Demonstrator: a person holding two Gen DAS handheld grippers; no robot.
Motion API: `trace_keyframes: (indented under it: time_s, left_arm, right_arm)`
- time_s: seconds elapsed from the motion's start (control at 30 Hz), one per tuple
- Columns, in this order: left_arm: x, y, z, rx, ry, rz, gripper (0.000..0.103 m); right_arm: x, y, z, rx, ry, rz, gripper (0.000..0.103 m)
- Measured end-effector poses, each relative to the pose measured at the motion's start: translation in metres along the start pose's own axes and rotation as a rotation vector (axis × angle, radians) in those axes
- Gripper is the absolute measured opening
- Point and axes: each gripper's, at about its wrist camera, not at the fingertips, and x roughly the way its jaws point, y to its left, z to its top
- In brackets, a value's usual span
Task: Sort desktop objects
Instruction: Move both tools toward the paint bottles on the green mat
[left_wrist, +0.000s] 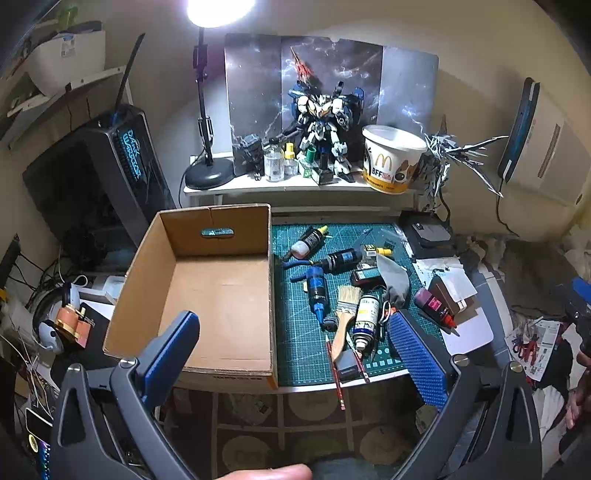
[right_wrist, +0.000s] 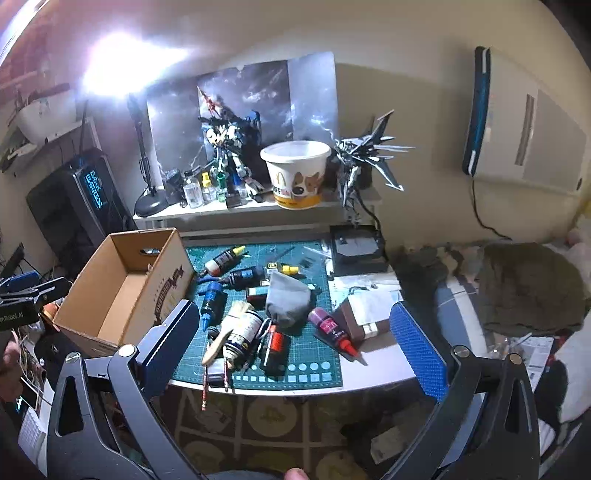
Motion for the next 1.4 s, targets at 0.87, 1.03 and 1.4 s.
trace_keyframes:
  time_s: [0.87, 1.03, 1.4]
  left_arm:
    - [0.0, -0.001, -0.001, -0.065, 0.033, -0.056, 0.103]
    - [0.001, 0.005, -0.002, -0.068, 0.025, -0.05, 0.103]
    - [-0.008, 0.004, -0.022, 0.073, -0.219, -0.178, 0.103]
  right_arm:
    - [0.007, -0.018, 0.001, -0.038, 0.02, -0.032, 0.103]
    - [0.002, -0.016, 0.005, -0.021, -0.02, -0.056, 0.103]
    - [-0.005, 0.002, 0.003, -0.01, -0.038, -0.079, 0.103]
